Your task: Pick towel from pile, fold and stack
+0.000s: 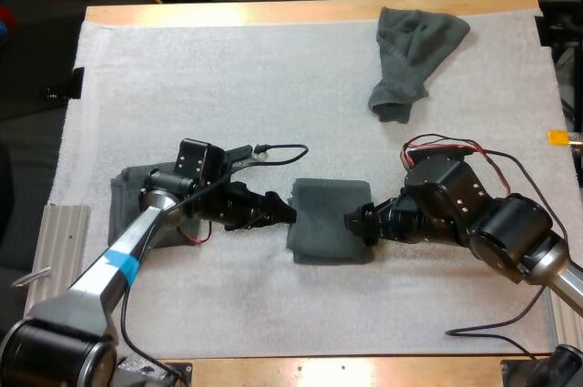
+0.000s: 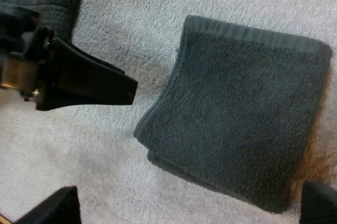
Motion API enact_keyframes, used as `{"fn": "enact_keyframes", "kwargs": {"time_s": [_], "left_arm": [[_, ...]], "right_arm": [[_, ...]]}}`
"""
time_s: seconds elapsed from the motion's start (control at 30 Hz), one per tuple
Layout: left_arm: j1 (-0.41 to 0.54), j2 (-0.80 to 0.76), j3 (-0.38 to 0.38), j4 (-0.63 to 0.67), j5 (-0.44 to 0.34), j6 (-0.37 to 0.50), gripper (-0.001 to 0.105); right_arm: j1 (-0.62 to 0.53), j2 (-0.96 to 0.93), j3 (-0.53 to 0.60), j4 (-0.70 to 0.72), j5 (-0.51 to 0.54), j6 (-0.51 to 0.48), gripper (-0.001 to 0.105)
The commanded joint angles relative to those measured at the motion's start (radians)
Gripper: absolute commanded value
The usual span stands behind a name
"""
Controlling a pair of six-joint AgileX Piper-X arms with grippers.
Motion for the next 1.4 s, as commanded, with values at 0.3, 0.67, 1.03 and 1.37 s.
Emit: {"fn": "enact_keyframes", "kwargs": {"time_s": [0.3, 0.67, 1.03, 1.37], "left_arm": [[-0.003, 0.080, -0.003, -0.081, 0.004, -0.064, 0.070], [-0.009, 0.144, -0.003, -0.081, 0.041, -0.093, 0.070], [-0.123, 0.155, -0.006, -0.138, 0.021, -0.176, 0.070], [-0.197, 0.155, -0.006, -0.193, 0.024, -0.253, 0.070]], "right_arm": [[0.001, -0.007, -0.003, 0.008, 0.005, -0.012, 0.079], [0.001, -0.007, -0.003, 0.008, 0.005, -0.012, 0.079], [0.001, -0.007, -0.003, 0.008, 0.005, -0.012, 0.079], [0.001, -0.007, -0.003, 0.008, 0.005, -0.012, 0.079]]}}
